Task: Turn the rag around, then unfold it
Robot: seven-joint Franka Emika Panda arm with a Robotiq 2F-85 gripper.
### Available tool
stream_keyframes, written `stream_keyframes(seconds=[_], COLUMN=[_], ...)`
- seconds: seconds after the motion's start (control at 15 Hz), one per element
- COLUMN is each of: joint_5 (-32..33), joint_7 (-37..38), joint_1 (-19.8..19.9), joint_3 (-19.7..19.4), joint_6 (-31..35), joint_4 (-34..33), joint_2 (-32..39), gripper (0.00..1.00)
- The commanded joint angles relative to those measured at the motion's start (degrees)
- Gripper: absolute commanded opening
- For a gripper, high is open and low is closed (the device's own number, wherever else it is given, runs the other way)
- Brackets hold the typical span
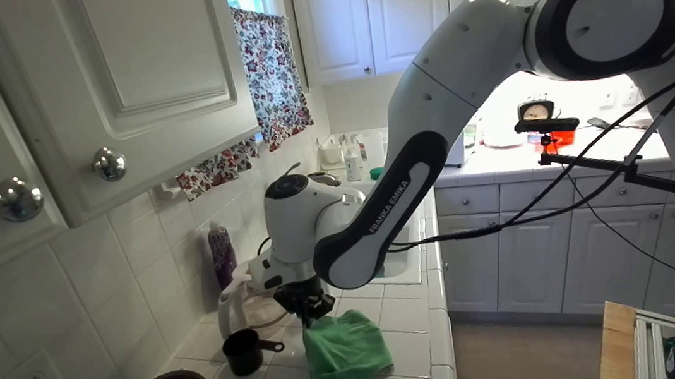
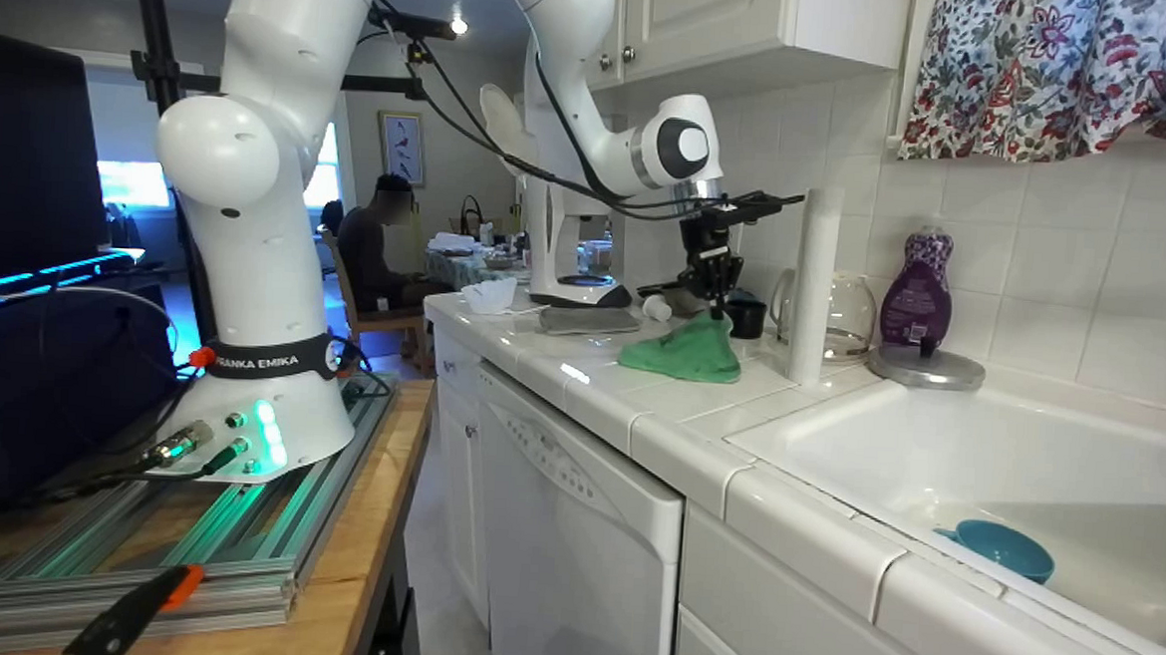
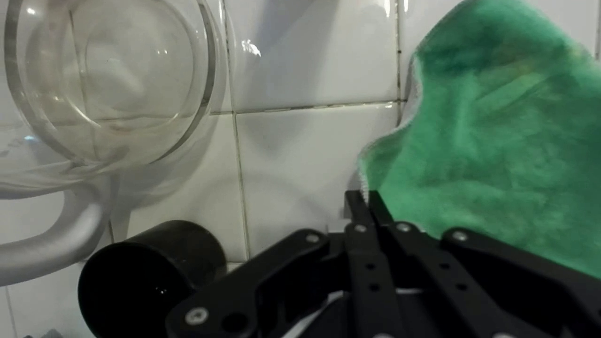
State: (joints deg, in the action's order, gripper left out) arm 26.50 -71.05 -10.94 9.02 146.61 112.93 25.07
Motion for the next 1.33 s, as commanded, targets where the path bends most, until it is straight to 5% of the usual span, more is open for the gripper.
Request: stream_keyframes(seconds=[0.0,0.2,0.27,0.73,1.0,1.27], joint_5=[2.3,2.0,1.9,-0.5,-7.9,-16.1], joint_7=[-2.2,-4.2,-4.5,-2.2,-0.4,1.9], joint_1=[-1.0,-1.6,-1.8,-3.0,-1.3,0.1], joint_3=[-0.1,0.2,0.1,1.3,3.9,4.6], joint_6=[-1.4,-2.5,-2.9,-8.0,-18.7,-27.4], joint_4=[-5.1,-7.5,-8.1,-3.6,0.4,5.0], joint_2=[4.3,6.8,7.2,0.9,-4.5,-9.4], gripper=[0.01,0.01,0.28,0.69,0.98,1.00])
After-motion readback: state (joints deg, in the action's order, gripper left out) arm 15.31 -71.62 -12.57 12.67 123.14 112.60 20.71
